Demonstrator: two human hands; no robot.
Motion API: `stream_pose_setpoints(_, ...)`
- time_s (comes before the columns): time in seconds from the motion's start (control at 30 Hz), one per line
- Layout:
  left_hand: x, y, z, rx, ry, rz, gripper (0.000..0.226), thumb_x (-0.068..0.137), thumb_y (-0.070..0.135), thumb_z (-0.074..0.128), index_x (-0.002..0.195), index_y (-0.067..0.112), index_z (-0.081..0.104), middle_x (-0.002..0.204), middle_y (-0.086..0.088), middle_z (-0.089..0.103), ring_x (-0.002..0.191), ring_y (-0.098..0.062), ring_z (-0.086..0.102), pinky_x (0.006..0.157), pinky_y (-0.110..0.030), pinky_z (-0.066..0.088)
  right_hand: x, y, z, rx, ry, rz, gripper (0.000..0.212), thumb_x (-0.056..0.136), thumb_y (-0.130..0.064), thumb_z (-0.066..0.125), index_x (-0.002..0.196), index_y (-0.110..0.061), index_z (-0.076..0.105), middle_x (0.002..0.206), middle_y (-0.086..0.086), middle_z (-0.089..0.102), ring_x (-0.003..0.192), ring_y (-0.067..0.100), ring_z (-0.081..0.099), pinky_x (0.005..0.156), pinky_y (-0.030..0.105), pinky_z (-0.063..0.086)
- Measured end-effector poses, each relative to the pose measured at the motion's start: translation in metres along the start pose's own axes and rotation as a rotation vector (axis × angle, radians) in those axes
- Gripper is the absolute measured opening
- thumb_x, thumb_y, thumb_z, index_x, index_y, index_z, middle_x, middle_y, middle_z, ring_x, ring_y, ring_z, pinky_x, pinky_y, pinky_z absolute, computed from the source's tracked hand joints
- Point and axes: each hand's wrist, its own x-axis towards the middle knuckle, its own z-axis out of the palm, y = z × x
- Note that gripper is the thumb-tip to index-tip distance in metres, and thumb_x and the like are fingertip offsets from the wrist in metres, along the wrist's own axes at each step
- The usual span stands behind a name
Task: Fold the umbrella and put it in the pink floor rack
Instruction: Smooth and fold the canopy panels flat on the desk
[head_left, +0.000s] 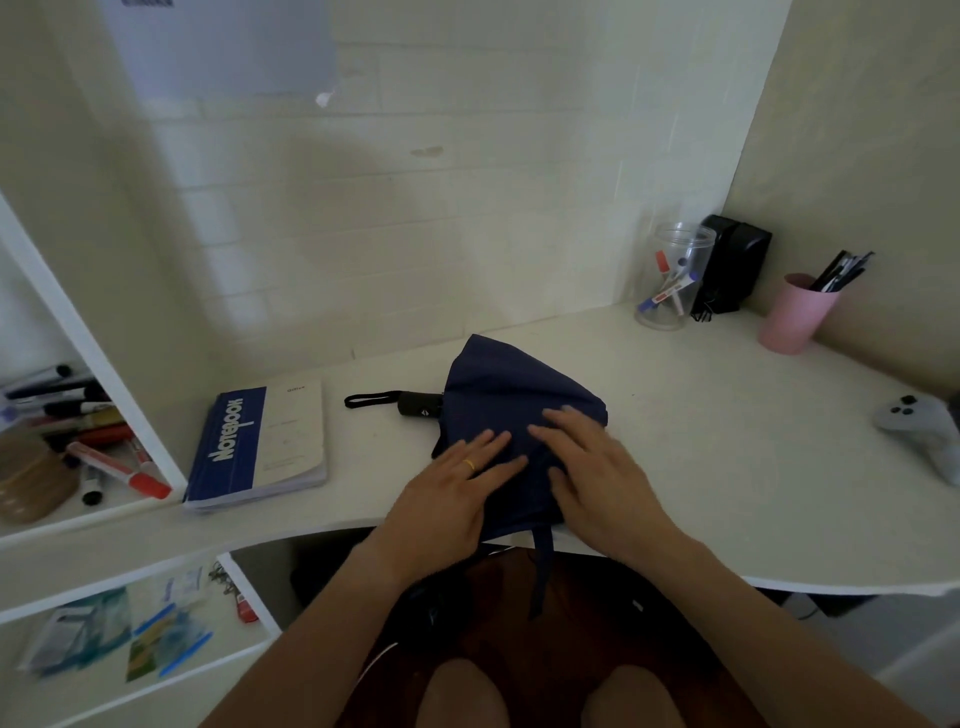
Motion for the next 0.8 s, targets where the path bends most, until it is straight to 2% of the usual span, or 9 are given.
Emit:
stream_pose_setpoints(0.1,0.002,-0.009,-0.003,-0.009,-0.124,-0.015,0.059,0.101,0.027,0.033,0.159,0.035,0.026,0.170,0.006,0.015,0.155,-0.012,0.014,0.125,-0.035,0.025,-0.005,0.013,0.012,-0.108,-0.316,-0.076,0.064,0.102,-0.052,0.010,0.160,-0.026,0.006,0.168,-0.005,-0.002,0.155,0.012,-0.005,0.127,0.033,0.007)
stream_pose_setpoints(0.27,-0.004,-0.021,-0.003,-0.030,-0.208,-0.025,0.062,0.098,0.046,0.009,0.159,0.043,0.020,0.170,0.009,0.010,0.156,-0.010,0.008,0.127,-0.033,0.014,-0.024,0.033,0.018,-0.158,-0.401,-0.056,0.063,0.103,-0.054,0.009,0.157,-0.029,-0.011,0.164,-0.013,-0.019,0.150,0.002,-0.019,0.122,0.024,-0.009)
stream_pose_setpoints(0.33,-0.005,-0.025,-0.002,-0.008,-0.228,-0.049,0.061,0.098,0.050,0.005,0.158,0.048,0.014,0.170,0.013,0.002,0.156,-0.007,0.000,0.127,-0.031,0.008,-0.023,0.032,0.013,-0.153,-0.414,-0.064,0.064,0.102,-0.057,0.012,0.158,-0.031,-0.005,0.165,-0.014,-0.013,0.152,0.003,-0.012,0.124,0.024,-0.003)
stream_pose_setpoints(0.4,-0.006,-0.026,0.000,0.004,-0.226,-0.054,0.059,0.098,0.050,0.004,0.158,0.050,0.009,0.170,0.014,-0.002,0.156,-0.007,-0.004,0.127,-0.032,0.006,-0.013,0.028,-0.001,-0.046,-0.366,-0.003,0.063,0.099,-0.063,0.025,0.156,-0.036,0.028,0.164,-0.015,0.018,0.151,0.007,0.021,0.121,0.026,0.022)
stream_pose_setpoints(0.47,-0.008,-0.025,0.002,0.009,-0.215,-0.046,0.058,0.100,0.049,0.006,0.158,0.049,0.008,0.170,0.013,-0.003,0.156,-0.008,-0.005,0.127,-0.033,0.005,0.009,0.027,-0.020,0.138,-0.084,0.149,0.046,0.092,-0.063,0.045,0.122,-0.035,0.067,0.128,-0.015,0.064,0.115,0.010,0.060,0.095,0.028,0.048)
stream_pose_setpoints(0.53,-0.009,-0.026,0.005,0.018,-0.211,-0.049,0.057,0.101,0.047,0.006,0.158,0.049,0.006,0.170,0.012,-0.005,0.155,-0.008,-0.007,0.127,-0.033,0.002,0.044,0.040,-0.035,0.223,0.156,0.400,0.037,0.088,-0.058,0.056,0.094,-0.025,0.074,0.095,-0.009,0.068,0.088,0.013,0.064,0.077,0.032,0.050)
stream_pose_setpoints(0.67,-0.010,-0.025,0.006,0.026,-0.198,-0.047,0.055,0.103,0.046,0.007,0.158,0.050,0.005,0.170,0.013,-0.005,0.155,-0.007,-0.007,0.127,-0.032,0.000,0.105,0.060,-0.045,0.670,-0.214,0.938,0.052,0.085,-0.056,0.063,0.098,-0.006,0.069,0.098,0.006,0.069,0.076,0.020,0.057,0.064,0.030,0.041)
stream_pose_setpoints(0.73,-0.010,-0.024,0.005,0.020,-0.198,-0.048,0.055,0.104,0.045,0.010,0.158,0.050,0.006,0.169,0.013,-0.004,0.155,-0.007,-0.006,0.126,-0.033,-0.002,0.118,0.061,-0.040,0.787,-0.334,0.974,0.042,0.080,-0.045,0.075,0.099,-0.008,0.067,0.107,0.007,0.069,0.078,0.020,0.055,0.064,0.029,0.038)
stream_pose_setpoints(0.8,-0.010,-0.024,0.005,0.025,-0.193,-0.048,0.055,0.103,0.045,0.011,0.158,0.050,0.008,0.169,0.013,-0.003,0.155,-0.008,-0.005,0.126,-0.034,-0.002,0.127,0.062,-0.037,0.817,-0.275,0.944,0.039,0.076,-0.030,0.083,0.102,-0.006,0.068,0.114,0.009,0.066,0.094,0.025,0.058,0.068,0.027,0.042)
